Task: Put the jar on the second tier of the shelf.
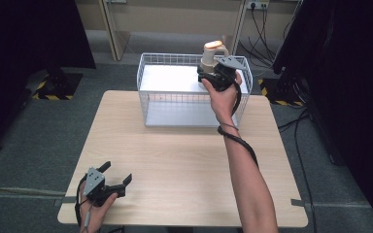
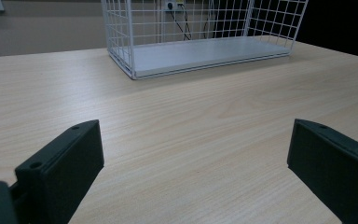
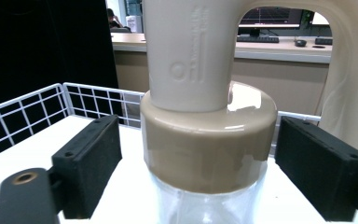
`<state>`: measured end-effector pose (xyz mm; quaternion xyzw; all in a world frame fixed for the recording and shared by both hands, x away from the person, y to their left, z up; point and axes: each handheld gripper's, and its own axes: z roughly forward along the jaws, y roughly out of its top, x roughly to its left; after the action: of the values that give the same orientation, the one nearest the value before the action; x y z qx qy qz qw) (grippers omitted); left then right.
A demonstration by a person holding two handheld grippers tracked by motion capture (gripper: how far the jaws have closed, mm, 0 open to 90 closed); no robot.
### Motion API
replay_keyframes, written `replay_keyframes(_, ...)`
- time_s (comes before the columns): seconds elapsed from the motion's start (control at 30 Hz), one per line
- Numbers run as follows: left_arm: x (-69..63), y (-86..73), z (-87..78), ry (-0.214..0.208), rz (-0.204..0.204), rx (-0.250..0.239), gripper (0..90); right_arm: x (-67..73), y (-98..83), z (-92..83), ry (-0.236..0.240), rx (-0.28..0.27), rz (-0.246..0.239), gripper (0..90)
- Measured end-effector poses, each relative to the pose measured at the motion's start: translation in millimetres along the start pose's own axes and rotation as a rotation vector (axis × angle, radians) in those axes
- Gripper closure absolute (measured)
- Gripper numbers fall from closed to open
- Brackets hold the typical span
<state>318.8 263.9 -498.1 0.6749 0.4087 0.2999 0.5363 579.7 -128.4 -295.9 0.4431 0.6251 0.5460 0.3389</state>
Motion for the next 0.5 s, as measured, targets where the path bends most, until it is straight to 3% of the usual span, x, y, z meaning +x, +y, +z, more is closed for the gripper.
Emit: replay_keyframes(0.5,-0.6,0.0,0.3,0.002,0.007,0.002,3.0,-1.8,-4.5,-12.5,0.032,0.005,0.006,4.4)
